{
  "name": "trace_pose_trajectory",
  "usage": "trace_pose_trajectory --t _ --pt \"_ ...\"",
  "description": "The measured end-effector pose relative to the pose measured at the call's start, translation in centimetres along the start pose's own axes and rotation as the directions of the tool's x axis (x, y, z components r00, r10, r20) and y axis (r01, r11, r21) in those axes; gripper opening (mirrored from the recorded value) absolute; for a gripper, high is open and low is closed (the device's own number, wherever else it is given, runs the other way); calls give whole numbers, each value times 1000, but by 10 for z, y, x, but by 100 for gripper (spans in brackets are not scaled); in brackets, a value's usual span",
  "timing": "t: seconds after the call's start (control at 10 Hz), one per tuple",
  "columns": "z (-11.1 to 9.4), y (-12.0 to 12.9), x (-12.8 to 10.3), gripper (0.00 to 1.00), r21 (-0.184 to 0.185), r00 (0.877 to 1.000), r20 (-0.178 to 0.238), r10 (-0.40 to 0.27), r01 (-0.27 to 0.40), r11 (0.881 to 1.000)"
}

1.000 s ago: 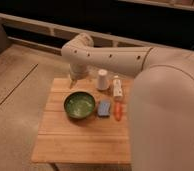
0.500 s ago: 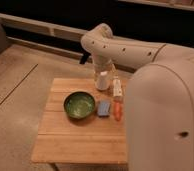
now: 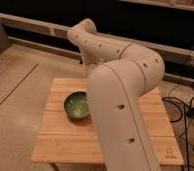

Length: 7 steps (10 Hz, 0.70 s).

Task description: Move the arm in a circular motion

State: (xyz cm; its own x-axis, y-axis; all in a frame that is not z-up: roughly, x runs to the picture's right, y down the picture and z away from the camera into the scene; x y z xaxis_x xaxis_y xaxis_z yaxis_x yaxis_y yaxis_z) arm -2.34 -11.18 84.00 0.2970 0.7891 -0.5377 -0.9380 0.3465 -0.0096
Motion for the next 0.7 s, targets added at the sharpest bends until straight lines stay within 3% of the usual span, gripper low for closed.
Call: trace_pose_trajectory --t 0.3,0.5,0.7 --pt "-3 74 -12 65 -113 992 34 -122 125 986" --pt "-16 129 -2 65 -219 980 81 -183 196 956" --pt "-29 154 18 65 -281 971 119 -205 231 932"
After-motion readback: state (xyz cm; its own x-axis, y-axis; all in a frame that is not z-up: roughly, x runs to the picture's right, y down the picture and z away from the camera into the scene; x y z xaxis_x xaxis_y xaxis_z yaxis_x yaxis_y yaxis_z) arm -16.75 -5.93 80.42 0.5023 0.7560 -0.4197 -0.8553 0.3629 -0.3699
